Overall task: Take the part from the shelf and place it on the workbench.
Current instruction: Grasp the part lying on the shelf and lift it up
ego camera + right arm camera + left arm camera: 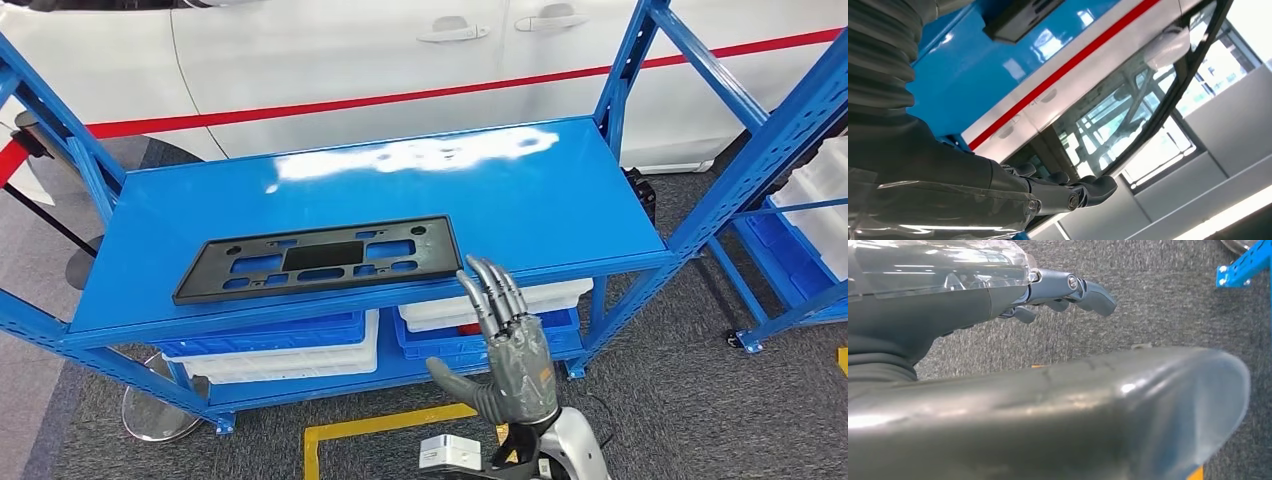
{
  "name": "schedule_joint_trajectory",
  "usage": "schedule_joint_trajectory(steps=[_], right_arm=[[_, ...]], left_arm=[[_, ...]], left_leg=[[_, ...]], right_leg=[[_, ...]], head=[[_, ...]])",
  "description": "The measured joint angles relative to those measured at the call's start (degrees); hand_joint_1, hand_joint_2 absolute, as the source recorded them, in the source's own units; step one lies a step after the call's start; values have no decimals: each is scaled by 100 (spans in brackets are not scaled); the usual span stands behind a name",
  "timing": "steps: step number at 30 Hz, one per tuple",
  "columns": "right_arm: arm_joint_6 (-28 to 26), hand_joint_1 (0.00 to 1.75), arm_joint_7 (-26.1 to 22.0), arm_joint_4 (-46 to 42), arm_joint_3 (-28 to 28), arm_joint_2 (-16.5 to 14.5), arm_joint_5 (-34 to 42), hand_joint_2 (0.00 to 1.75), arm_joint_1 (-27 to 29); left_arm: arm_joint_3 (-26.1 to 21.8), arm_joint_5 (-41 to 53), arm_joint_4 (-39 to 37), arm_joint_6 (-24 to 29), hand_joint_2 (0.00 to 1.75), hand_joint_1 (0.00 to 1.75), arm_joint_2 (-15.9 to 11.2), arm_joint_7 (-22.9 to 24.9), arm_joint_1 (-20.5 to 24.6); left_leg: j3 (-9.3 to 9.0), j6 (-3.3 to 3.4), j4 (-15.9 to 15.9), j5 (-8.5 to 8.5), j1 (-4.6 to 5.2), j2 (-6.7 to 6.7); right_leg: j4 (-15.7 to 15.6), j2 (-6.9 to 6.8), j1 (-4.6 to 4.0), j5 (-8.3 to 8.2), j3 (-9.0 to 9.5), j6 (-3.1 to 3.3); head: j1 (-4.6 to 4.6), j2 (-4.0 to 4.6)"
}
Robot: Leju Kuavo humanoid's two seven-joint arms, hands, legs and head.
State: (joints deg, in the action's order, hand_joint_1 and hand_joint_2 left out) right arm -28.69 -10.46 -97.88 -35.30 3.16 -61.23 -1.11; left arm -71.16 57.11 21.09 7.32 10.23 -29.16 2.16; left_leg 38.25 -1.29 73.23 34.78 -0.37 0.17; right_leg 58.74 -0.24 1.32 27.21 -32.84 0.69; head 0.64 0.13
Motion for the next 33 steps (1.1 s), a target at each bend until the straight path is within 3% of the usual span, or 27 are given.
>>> schedule_joint_trajectory(steps=[1, 2, 4, 5, 7, 10, 12, 14, 16, 17, 19, 21, 23, 26, 27, 30, 31, 32, 33], right_arm=[[-52, 0, 39, 145, -108, 1, -98, 175, -53], [-118, 0, 80, 312, -230, 1, -218, 175, -111], [-248, 0, 136, 599, -432, -1, -435, 175, -200], [-316, 0, 157, 729, -518, -3, -549, 175, -234], [-447, 0, 173, 950, -650, -16, -786, 175, -268], [-655, 0, 135, 1362, -826, -55, -1179, 175, -321], [-779, 0, 65, 1658, -917, -80, -1427, 175, -357], [-887, 0, -43, 1950, -977, -108, -1646, 175, -373], [-967, 0, -186, 2232, -1009, -148, -1815, 175, -378], [-1003, 0, -266, 2357, -1019, -174, -1876, 175, -384], [-1052, 0, -398, 2554, -1037, -247, -1959, 175, -424], [-1073, 0, -421, 2760, -1070, -395, -2035, 175, -563], [-1079, 0, -313, 3012, -1154, -626, -2087, 175, -788], [-1086, 0, -116, 3224, -1307, -880, -2077, 175, -1059], [-1090, 0, -62, 3252, -1356, -925, -2066, 175, -1128], [-1098, 0, 60, 3302, -1468, -997, -2043, 175, -1257], [-1099, 0, 88, 3311, -1494, -1007, -2034, 175, -1281], [-1100, 0, 109, 3316, -1518, -1015, -2023, 175, -1304], [-1100, 0, 128, 3319, -1540, -1026, -2010, 175, -1328]], left_arm=[[-20, 34, -14, 0, 0, 0, -1, -12, 1], [-47, 73, -28, 0, 0, 0, -2, -26, 3], [-103, 150, -50, 0, 0, 0, -4, -51, 14], [-131, 186, -60, -1, 0, 0, -5, -63, 23], [-175, 252, -79, -1, 0, 0, -4, -84, 37], [-279, 333, -104, 2, 0, 0, -7, -116, 49], [-353, 387, -137, 6, 0, 0, -9, -140, 73], [-418, 436, -189, 14, 0, 0, -13, -165, 101], [-472, 468, -232, 14, 0, 0, -15, -189, 111], [-498, 477, -247, 0, 0, 0, -14, -199, 112], [-545, 474, -268, -66, 0, 0, -12, -209, 119], [-577, 446, -286, -199, 0, 0, -16, -205, 132], [-615, 392, -296, -378, 0, 0, -36, -197, 155], [-674, 348, -301, -568, 0, 0, -74, -198, 195], [-684, 345, -301, -604, 0, 0, -83, -199, 198], [-702, 342, -302, -681, 0, 0, -91, -211, 184], [-709, 336, -302, -698, 0, 0, -93, -214, 177], [-717, 326, -302, -709, 0, 0, -96, -215, 171], [-723, 314, -302, -714, 0, 0, -100, -216, 167]], left_leg=[[53, -18, 79, -45, -21, 1], [4, -34, -63, -202, -44, 1], [-332, -49, -816, -617, -72, -4], [-491, -37, -1171, -745, -69, -13], [-597, 22, -1443, -778, -43, -32], [-598, 171, -1503, -814, -38, -30], [-611, 266, -1555, -852, -42, -22], [-599, 322, -1557, -861, -5, -20], [-594, 347, -1552, -861, 43, -22], [-597, 354, -1547, -859, 67, -23], [-610, 361, -1536, -852, 105, -29], [-598, 344, -1515, -844, 137, -21], [-581, 297, -1514, -848, 143, 7], [-530, 208, -1389, -749, 139, 11], [-442, 168, -1182, -617, 126, 2], [40, 48, -136, -133, 18, -4], [127, 12, 37, -120, -20, -2], [105, -22, -19, -224, -55, -1], [-22, -56, -292, -419, -88, 1]], right_leg=[[1, 2, 5, 1, 4, -2], [2, 8, 15, 6, 14, -10], [4, 20, 32, 24, 44, -50], [11, 26, 31, 32, 49, -86], [11, 30, 16, 25, 38, -167], [21, 28, 25, 47, 28, -275], [396, 27, 33, 297, -138, -302], [1136, 25, 14, 649, -493, -294], [1567, 25, -11, 726, -711, -269], [1457, 25, -30, 601, -661, -237], [738, 24, -96, 222, -311, -119], [126, 11, -155, 10, -25, -21], [-4, 13, -175, -14, 10, 7], [-96, 11, -109, -71, 36, 38], [-123, 2, -83, -87, 50, 48], [-125, -11, -71, -88, 51, 58], [-122, -10, -62, -83, 53, 51], [-116, -7, -46, -74, 59, 37], [-103, 0, -25, -60, 69, 13]], head=[[-1, 0], [0, 0], [0, 0], [3, 0], [1, -1], [-1, -1], [-4, -1], [-6, 0], [-5, 0], [-5, 0], [-4, 0], [-2, 0], [-1, 0], [9, -1], [19, -1], [33, 0], [32, 0], [33, 0], [32, 0]])
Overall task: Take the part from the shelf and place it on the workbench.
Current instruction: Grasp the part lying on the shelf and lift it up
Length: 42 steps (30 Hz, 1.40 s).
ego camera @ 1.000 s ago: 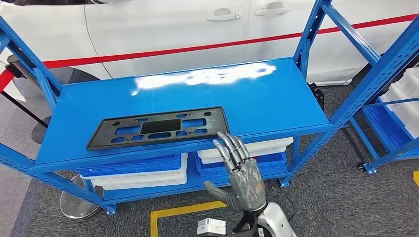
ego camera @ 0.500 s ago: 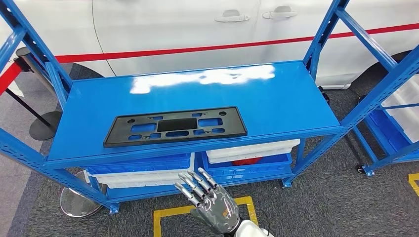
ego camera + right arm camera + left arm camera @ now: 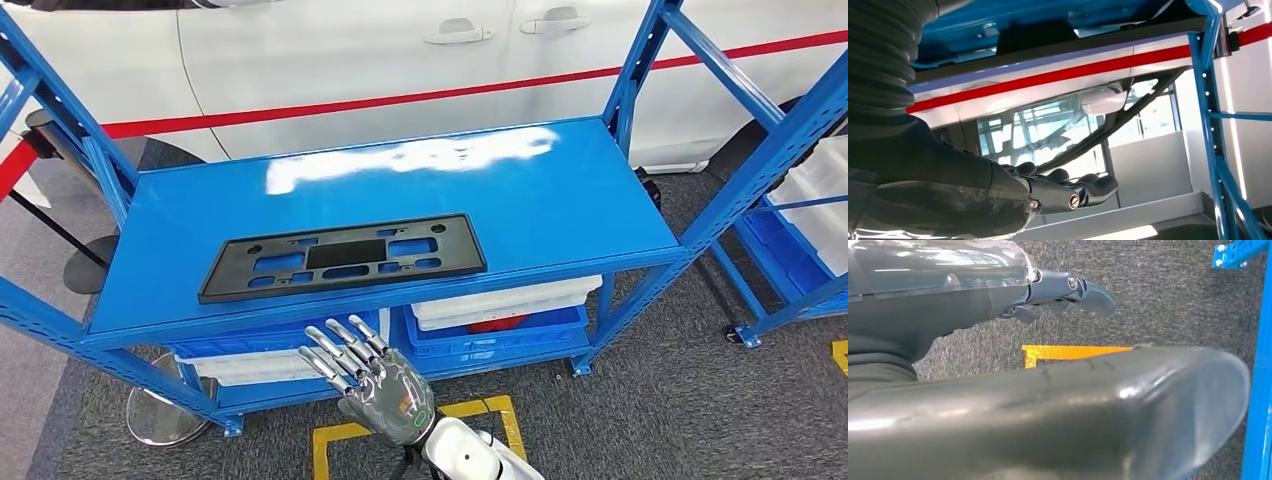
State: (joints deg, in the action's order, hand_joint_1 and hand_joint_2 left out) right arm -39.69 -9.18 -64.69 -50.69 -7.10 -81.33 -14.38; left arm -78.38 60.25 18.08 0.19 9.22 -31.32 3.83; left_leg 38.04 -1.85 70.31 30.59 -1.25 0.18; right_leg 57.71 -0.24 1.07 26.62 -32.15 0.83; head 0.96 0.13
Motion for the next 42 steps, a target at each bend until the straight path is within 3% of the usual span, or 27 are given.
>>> schedule_joint_trajectory(steps=[2, 3, 5, 9, 11, 13, 14, 15, 16, 17, 19, 21, 22, 25, 26, 29, 30, 31, 33, 35, 39, 42], right_arm=[[-1, 0, 27, 1, -27, -24, 18, 175, -45], [-3, 0, 39, 1, -33, -34, 32, 175, -67], [-11, 0, 61, 1, -43, -47, 66, 175, -100], [-19, 0, 91, 2, -64, -54, 103, 175, -145], [-21, 0, 110, 9, -76, -54, 115, 175, -167], [-22, 0, 124, 33, -84, -49, 138, 175, -173], [-22, 0, 128, 48, -86, -46, 153, 175, -172], [-22, 0, 130, 61, -90, -43, 167, 175, -172], [-22, 0, 131, 70, -95, -42, 182, 175, -174], [-22, 0, 131, 75, -102, -42, 191, 175, -177], [-22, 0, 134, 85, -118, -41, 202, 175, -188], [-19, 0, 153, 103, -133, -40, 228, 175, -198], [-15, 0, 170, 113, -138, -41, 251, 175, -203], [7, 0, 225, 134, -149, -53, 316, 175, -228], [20, 0, 241, 140, -156, -57, 327, 175, -242], [75, 0, 306, 176, -170, -56, 337, 175, -264], [102, 0, 339, 190, -169, -55, 335, 175, -263], [134, 0, 373, 200, -168, -54, 330, 175, -263], [217, 0, 460, 208, -162, -50, 291, 175, -267], [263, 0, 545, 211, -141, -30, 234, 175, -267], [283, 0, 648, 246, -68, 64, 162, 175, -256], [367, 0, 711, 268, 3, 107, 112, 175, -265]], left_arm=[[-5, -19, -1, -1, 0, 0, -7, 1, -1], [-7, -22, -4, -2, 0, 0, -5, 2, 0], [-9, -27, -12, -4, 0, 0, -1, 9, 4], [-29, -35, -15, -8, 0, 0, -9, 15, -10], [-42, -39, -15, -8, 0, 0, -11, 16, -8], [-51, -40, -15, -8, 0, 0, -11, 18, -8], [-56, -40, -15, -8, 0, 0, -11, 20, -12], [-63, -40, -15, -8, 0, 0, -11, 21, -15], [-72, -40, -15, -9, 0, 0, -11, 22, -17], [-80, -40, -15, -11, 0, 0, -10, 24, -17], [-92, -40, -24, -17, 0, 0, 5, 27, -13], [-99, -44, -32, -28, 0, 0, 17, 37, -8], [-101, -46, -32, -36, 0, 0, 14, 43, -3], [-102, -44, -30, -62, 0, 0, 5, 54, 0], [-102, -41, -28, -70, 0, 0, 2, 55, 1], [-103, -36, -28, -93, 0, 0, -2, 66, -9], [-103, -34, -28, -97, 0, 0, -7, 71, -19], [-104, -31, -28, -99, 0, 0, -15, 75, -28], [-104, -22, -29, -102, 0, 0, -30, 82, -36], [-103, -6, -29, -110, 0, 0, -36, 86, -33], [-104, 26, -22, -132, 0, 0, -43, 89, -52], [-104, 47, -10, -160, 0, 0, -46, 89, -51]], left_leg=[[-329, -59, -710, -369, -52, 4], [-448, -71, -963, -437, -49, -4], [-509, -3, -1119, -408, -25, -30], [-516, 221, -1140, -390, 6, -45], [-532, 307, -1157, -388, 14, -41], [-536, 352, -1155, -371, 46, -40], [-544, 367, -1154, -362, 68, -41], [-559, 381, -1154, -350, 93, -44], [-585, 393, -1153, -335, 119, -49], [-617, 402, -1154, -317, 142, -55], [-653, 395, -1153, -278, 171, -61], [-647, 350, -1159, -260, 156, -54], [-651, 320, -1172, -257, 151, -52], [-626, 230, -1027, -133, 149, -50], [-519, 192, -786, -13, 139, -51], [41, 67, 196, 323, 54, -49], [137, 30, 295, 272, 23, -48], [124, -4, 170, 106, -4, -46], [-145, -59, -521, -335, -46, -39], [-370, -27, -1039, -515, -42, -43], [-409, 175, -1124, -469, -7, -52], [-449, 274, -1149, -449, -10, -47]], right_leg=[[39, 13, 37, 37, 14, -60], [69, 20, 37, 57, 9, -96], [99, 27, 21, 73, -12, -161], [179, 25, 40, 148, -39, -273], [713, 23, 42, 434, -290, -291], [1508, 24, 20, 745, -721, -284], [1750, 24, 8, 780, -873, -271], [1808, 24, -9, 713, -937, -244], [1628, 24, -33, 532, -883, -197], [1254, 25, -68, 283, -726, -128], [504, 19, -141, -45, -392, 35], [200, 20, -198, -82, -271, 109], [146, 26, -210, -88, -262, 106], [-43, 19, -121, -119, -116, 94], [-98, 10, -89, -124, -56, 93], [-114, 3, -72, -76, 12, 93], [-100, 11, -61, -52, 26, 78], [-80, 20, -45, -21, 45, 56], [-19, 37, -12, 64, 88, -16], [49, 44, -14, 139, 99, -100], [83, 44, -2, 208, 97, -209], [615, 33, 17, 484, -155, -259]], head=[[0, 0], [10, 0], [25, -1], [24, 0], [19, 0], [16, 0], [15, 0], [15, 0], [15, 0], [15, 0], [36, 0], [46, 0], [43, 0], [58, -1], [70, -1], [87, 0], [88, 0], [88, 0], [89, 0], [96, 0], [93, -1], [89, 0]])
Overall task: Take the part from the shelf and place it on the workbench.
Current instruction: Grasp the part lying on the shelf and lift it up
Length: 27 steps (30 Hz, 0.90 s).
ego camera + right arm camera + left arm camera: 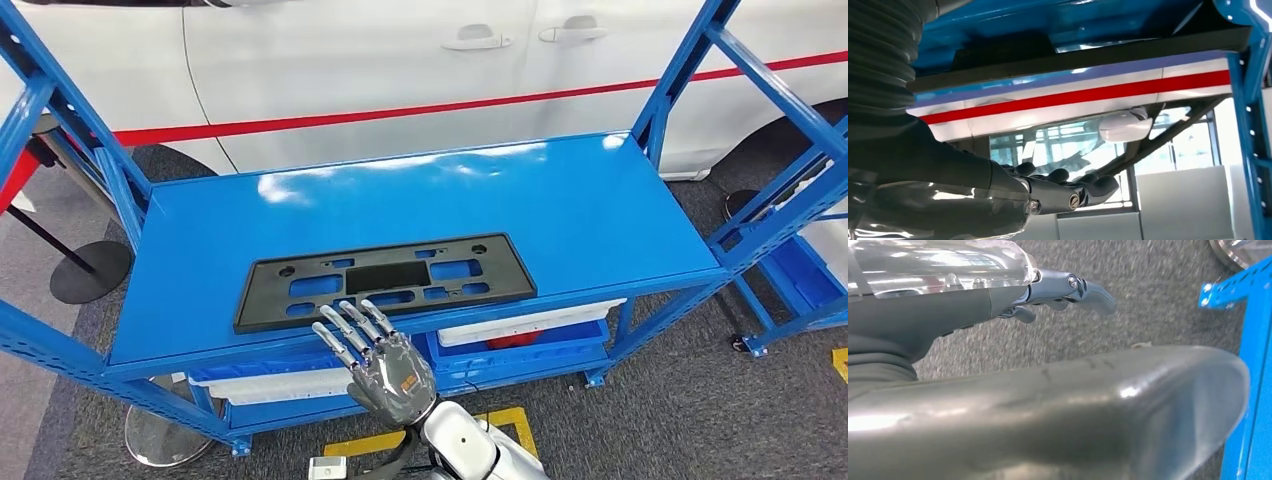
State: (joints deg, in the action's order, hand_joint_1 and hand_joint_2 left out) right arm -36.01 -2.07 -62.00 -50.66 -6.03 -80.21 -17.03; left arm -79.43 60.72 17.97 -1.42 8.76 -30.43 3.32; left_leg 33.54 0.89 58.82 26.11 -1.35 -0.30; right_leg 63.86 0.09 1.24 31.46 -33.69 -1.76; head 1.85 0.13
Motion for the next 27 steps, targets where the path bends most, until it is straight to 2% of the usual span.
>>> schedule_joint_trajectory(steps=[2, 3, 4, 5, 6, 7, 8, 9, 11, 13, 15, 16, 18, 19, 20, 21, 23, 24, 25, 27], right_arm=[[76, 0, 37, 26, 32, 31, -43, 175, 11], [108, 0, 55, 44, 48, 46, -62, 175, 22], [148, 0, 79, 69, 71, 66, -90, 175, 33], [179, 0, 101, 90, 93, 81, -111, 175, 39], [205, 0, 121, 108, 118, 93, -130, 175, 41], [237, 0, 149, 122, 144, 102, -145, 175, 40], [269, 0, 177, 132, 172, 106, -159, 175, 36], [297, 0, 210, 138, 203, 108, -178, 175, 32], [363, 0, 280, 145, 277, 109, -223, 175, 26], [426, 0, 339, 144, 367, 104, -261, 175, 22], [483, 0, 381, 140, 457, 94, -290, 175, 10], [504, 0, 395, 139, 495, 89, -304, 175, 6], [524, 0, 407, 142, 546, 85, -320, 175, 5], [526, 0, 409, 143, 562, 85, -326, 175, 10], [526, 0, 410, 144, 574, 85, -329, 175, 14], [526, 0, 410, 144, 584, 85, -331, 175, 14], [526, 0, 410, 144, 600, 80, -333, 175, 14], [528, 0, 414, 144, 607, 78, -336, 175, 11], [531, 0, 419, 144, 616, 75, -339, 175, 9], [546, 0, 437, 143, 651, 74, -349, 175, 4]], left_arm=[[0, 13, 9, -13, 0, 0, -3, 2, 1], [0, 20, 14, -17, 0, 0, -4, 5, 1], [0, 28, 21, -22, 0, 0, -4, 10, -3], [0, 34, 25, -26, 0, 0, -4, 19, -6], [0, 39, 28, -30, 0, 0, -4, 26, -9], [0, 44, 31, -34, 0, 0, -4, 31, -10], [0, 50, 32, -38, 0, 0, -4, 36, -7], [0, 57, 33, -41, 0, 0, -4, 39, -3], [0, 83, 38, -46, 0, 0, -9, 49, -1], [0, 107, 49, -52, 0, 0, -24, 58, -1], [0, 117, 60, -56, 0, 0, -39, 64, 0], [1, 121, 64, -56, 0, 0, -45, 66, -3], [2, 122, 66, -57, 0, 0, -50, 68, -12], [2, 122, 66, -57, 0, 0, -52, 69, -22], [1, 122, 67, -56, 0, 0, -55, 69, -32], [1, 122, 68, -56, 0, 0, -60, 70, -37], [0, 122, 74, -55, 0, 0, -77, 71, -38], [1, 124, 78, -55, 0, 0, -83, 71, -33], [1, 125, 80, -56, 0, 0, -85, 73, -29], [2, 134, 83, -56, 0, 0, -87, 76, -25]], left_leg=[[-18, 39, 0, 25, 16, 1], [-30, 51, 0, 37, 26, 0], [-54, 63, 1, 57, 40, -4], [-88, 67, 1, 81, 54, -9], [-132, 65, 0, 108, 67, -15], [-182, 60, 0, 142, 78, -20], [-221, 42, -1, 175, 94, -22], [-244, 20, -1, 203, 103, -23], [-261, -44, -19, 235, 104, -15], [-294, -108, -34, 266, 98, -4], [-218, -160, 188, 403, 94, 0], [-63, -180, 494, 545, 79, 1], [368, -218, 1253, 838, 64, 2], [561, -236, 1548, 894, 58, 3], [649, -250, 1616, 815, 52, 3], [629, -259, 1462, 619, 44, 4], [344, -260, 714, 118, 24, 11], [196, -244, 370, -24, 31, 10], [106, -212, 164, -77, 41, 8], [71, -133, 74, -34, 69, -4]], right_leg=[[646, -2, -2, 232, -373, -9], [908, -2, -2, 291, -539, -8], [1106, -2, -5, 280, -695, 2], [1062, -2, -14, 141, -732, 25], [798, -1, -31, -92, -657, 64], [404, -1, -59, -363, -524, 118], [37, -4, -89, -549, -373, 172], [-245, -8, -116, -645, -256, 211], [-424, -7, -150, -623, -174, 245], [-505, 3, -132, -617, -124, 266], [-602, -6, -93, -615, -29, 302], [-627, -18, -88, -603, 16, 321], [-631, -31, -91, -558, 68, 352], [-627, -30, -92, -531, 95, 357], [-621, -23, -91, -503, 123, 352], [-610, -14, -87, -469, 160, 341], [-575, -3, -78, -381, 240, 299], [-545, 0, -83, -336, 262, 266], [-525, 0, -89, -305, 270, 233], [-514, -1, -103, -278, 264, 174]], head=[[0, 0], [1, 0], [1, 0], [1, 0], [1, 0], [1, 0], [4, 0], [1, -1], [-3, -1], [-8, 0], [6, 0], [12, 0], [17, 0], [16, 0], [15, 0], [17, 0], [15, 0], [19, 0], [17, -1], [15, -1]])
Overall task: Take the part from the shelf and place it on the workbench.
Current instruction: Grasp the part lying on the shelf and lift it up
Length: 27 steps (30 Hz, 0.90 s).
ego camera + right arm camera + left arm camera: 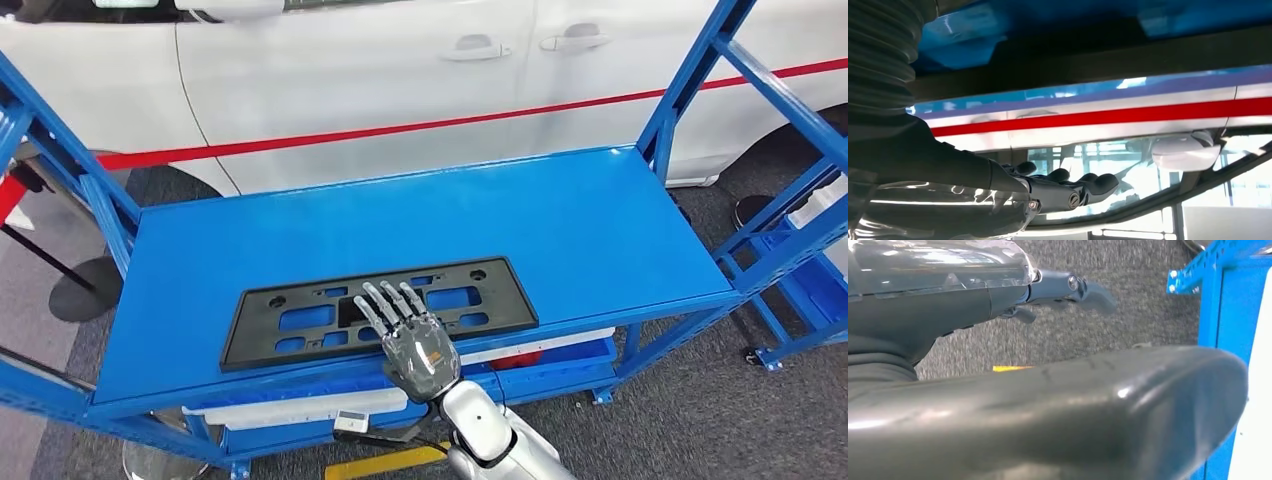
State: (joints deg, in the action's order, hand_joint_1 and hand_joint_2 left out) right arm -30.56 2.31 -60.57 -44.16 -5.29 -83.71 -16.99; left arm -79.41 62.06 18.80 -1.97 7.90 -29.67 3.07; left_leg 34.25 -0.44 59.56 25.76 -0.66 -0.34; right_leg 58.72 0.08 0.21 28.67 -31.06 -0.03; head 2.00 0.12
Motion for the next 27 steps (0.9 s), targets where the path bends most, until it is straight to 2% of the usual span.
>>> schedule_joint_trajectory(steps=[2, 3, 4, 6, 7, 8, 9, 10, 11, 12, 13, 14, 15, 17, 19, 20, 22, 23, 24, 25, 27], right_arm=[[30, 0, 19, -18, 46, -5, -4, 175, -3], [52, 0, 25, -39, 69, -9, -5, 175, -8], [76, 0, 28, -62, 92, -12, -5, 175, -11], [119, 0, 31, -91, 134, -15, -5, 175, -3], [133, 0, 31, -95, 152, -15, -5, 175, 10], [142, 0, 31, -94, 165, -15, -5, 175, 23], [144, 0, 30, -93, 174, -15, -5, 175, 31], [143, 35, 29, -92, 178, -15, -5, 175, 32], [142, 79, 28, -87, 179, -16, -6, 175, 25], [145, 122, 27, -78, 180, -19, -8, 175, 12], [168, 166, 26, -65, 182, -28, -13, 175, -8], [215, 174, 26, -49, 183, -43, -19, 175, -30], [295, 175, 30, -31, 184, -63, -25, 175, -55], [514, 172, 41, 7, 183, -118, -40, 175, -115], [720, 170, 52, 55, 182, -188, -49, 175, -197], [805, 170, 57, 88, 181, -225, -50, 175, -234], [942, 169, 69, 166, 179, -277, -55, 175, -283], [1017, 169, 83, 209, 176, -298, -62, 175, -291], [1088, 168, 99, 249, 174, -314, -72, 175, -297], [1152, 168, 114, 286, 171, -327, -82, 175, -305], [1222, 168, 128, 347, 170, -344, -91, 175, -334]], left_arm=[[-1, 13, 1, 1, 0, 0, -2, 1, -10], [-2, 20, 2, 1, 0, 0, -3, 0, -12], [-2, 25, 2, 1, 0, 0, -3, 0, -12], [-2, 35, 2, -1, 0, 0, -4, 1, -7], [-2, 41, 2, -1, 0, 0, -5, 1, -8], [-2, 47, 2, -2, 0, 0, -5, 2, -12], [-2, 58, 2, -2, 0, 0, -5, 3, -17], [-2, 69, 2, -2, 0, 0, -5, 5, -21], [-2, 79, 2, -2, 0, 0, -5, 8, -23], [-2, 93, 2, 1, 0, 0, -5, 9, -19], [-2, 110, 2, 11, 0, 0, -5, 8, -13], [-1, 130, 2, 27, 0, 0, -5, 3, -7], [1, 158, 2, 49, 0, 0, -5, -1, -2], [9, 207, 2, 92, 0, 0, -8, -8, 5], [16, 238, 2, 115, 0, 0, -12, -8, 17], [18, 250, 2, 117, 0, 0, -14, -8, 22], [19, 272, 2, 117, 0, 0, -15, -8, 24], [19, 279, 2, 117, 0, 0, -15, -8, 18], [19, 282, 2, 117, 0, 0, -15, -8, 11], [18, 285, 2, 117, 0, 0, -17, -8, 7], [17, 285, 2, 117, 0, 0, -26, -8, 12]], left_leg=[[-17, 81, -27, 3, -13, -3], [-35, 120, -51, 4, -22, -1], [-56, 157, -71, 8, -32, 1], [-80, 205, -79, 35, -30, 3], [-95, 216, -79, 52, -27, 1], [-116, 220, -78, 72, -25, -2], [-147, 217, -78, 95, -24, -7], [-189, 208, -78, 120, -24, -13], [-234, 192, -78, 150, -24, -18], [-271, 168, -75, 181, -13, -22], [-295, 138, -73, 207, -5, -24], [-306, 106, -76, 226, 2, -24], [-313, 71, -88, 235, 7, -20], [-342, 1, -129, 249, 6, -7], [-288, -59, 42, 380, 5, -1], [-169, -80, 299, 520, -1, 0], [207, -112, 1036, 834, -7, 1], [372, -123, 1317, 894, -8, 1], [446, -128, 1401, 838, -9, 1], [418, -126, 1270, 677, -9, 2], [116, -92, 540, 255, -6, 7]], right_leg=[[18, -1, 6, 38, 0, -54], [135, -2, 11, 110, -52, -83], [381, -2, 19, 232, -176, -111], [1116, -5, 31, 520, -593, -146], [1449, -5, 37, 599, -808, -156], [1614, -5, 42, 576, -947, -159], [1589, -5, 45, 446, -994, -153], [1344, -5, 46, 218, -928, -136], [957, -4, 43, -47, -785, -107], [589, -4, 27, -239, -632, -78], [297, -5, 11, -349, -509, -50], [137, -4, -6, -377, -444, -29], [97, 0, -21, -344, -427, -15], [34, 12, -2, -343, -403, 31], [-41, 6, 30, -353, -349, 86], [-64, -4, 35, -351, -327, 110], [-63, -22, 25, -332, -314, 146], [-57, -25, 19, -321, -308, 155], [-47, -23, 15, -308, -299, 159], [-33, -17, 13, -291, -287, 157], [1, -6, 6, -250, -256, 131]], head=[[-6, 0], [-10, -1], [-15, 0], [-24, 1], [-25, 1], [-25, 1], [-25, 0], [-26, 0], [-26, 0], [-26, 1], [-26, 1], [-26, 1], [-26, 1], [-27, 1], [-23, 1], [-22, 1], [-20, 1], [-21, 1], [-21, 1], [-21, 1], [-22, 1]])
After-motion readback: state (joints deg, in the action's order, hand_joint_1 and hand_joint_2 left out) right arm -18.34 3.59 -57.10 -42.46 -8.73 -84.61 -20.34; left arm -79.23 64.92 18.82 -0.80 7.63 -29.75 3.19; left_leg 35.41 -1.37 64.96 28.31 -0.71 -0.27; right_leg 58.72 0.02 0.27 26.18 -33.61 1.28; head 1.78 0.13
